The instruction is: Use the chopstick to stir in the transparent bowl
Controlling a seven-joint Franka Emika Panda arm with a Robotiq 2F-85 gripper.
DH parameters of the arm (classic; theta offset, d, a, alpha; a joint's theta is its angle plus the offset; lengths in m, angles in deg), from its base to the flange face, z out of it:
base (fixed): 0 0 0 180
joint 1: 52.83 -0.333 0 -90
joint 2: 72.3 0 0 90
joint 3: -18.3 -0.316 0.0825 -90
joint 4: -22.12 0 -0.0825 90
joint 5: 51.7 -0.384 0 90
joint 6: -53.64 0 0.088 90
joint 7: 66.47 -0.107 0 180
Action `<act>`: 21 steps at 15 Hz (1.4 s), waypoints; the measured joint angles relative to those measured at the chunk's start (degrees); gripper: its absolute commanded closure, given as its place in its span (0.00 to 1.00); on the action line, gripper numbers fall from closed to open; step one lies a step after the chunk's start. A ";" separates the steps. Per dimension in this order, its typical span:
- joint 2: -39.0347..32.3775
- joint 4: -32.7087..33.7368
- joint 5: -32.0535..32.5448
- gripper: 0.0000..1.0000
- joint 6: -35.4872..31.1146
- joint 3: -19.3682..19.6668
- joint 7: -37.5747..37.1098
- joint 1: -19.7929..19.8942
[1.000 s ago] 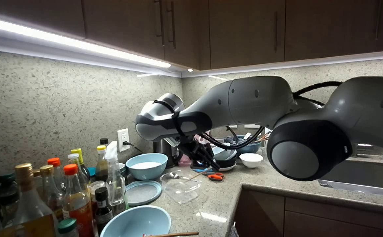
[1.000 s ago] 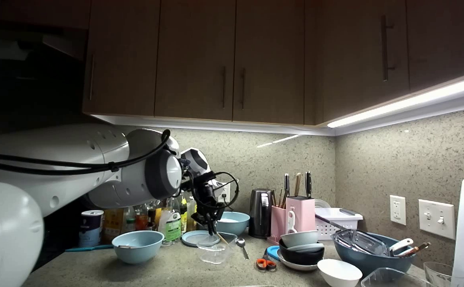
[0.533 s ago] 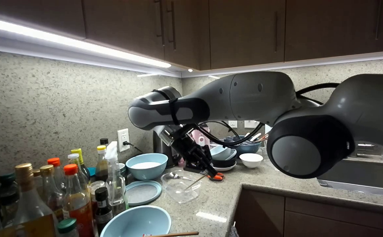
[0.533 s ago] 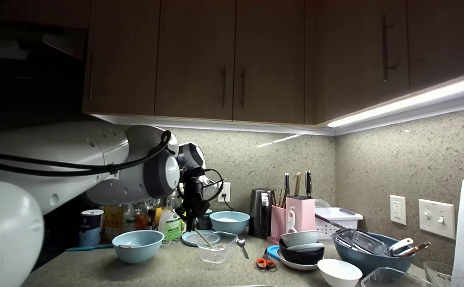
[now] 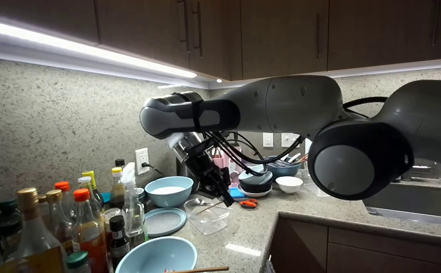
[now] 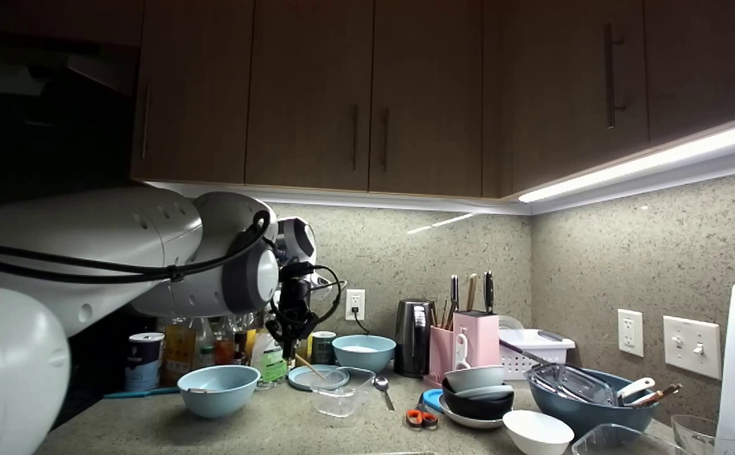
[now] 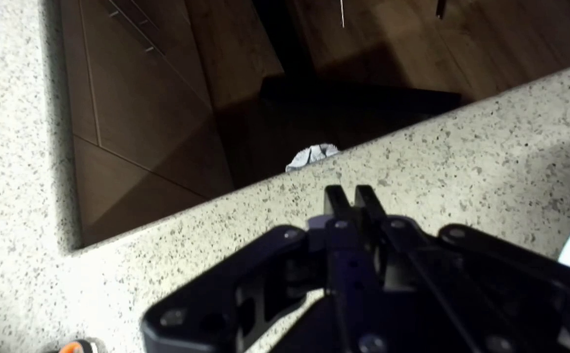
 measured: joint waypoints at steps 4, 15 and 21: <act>-0.48 -0.15 0.40 0.98 -5.61 0.67 0.00 0.76; -1.17 -0.42 2.42 0.98 -5.83 3.26 -0.01 3.75; -1.18 -0.54 -0.12 0.98 1.66 1.16 -1.33 5.35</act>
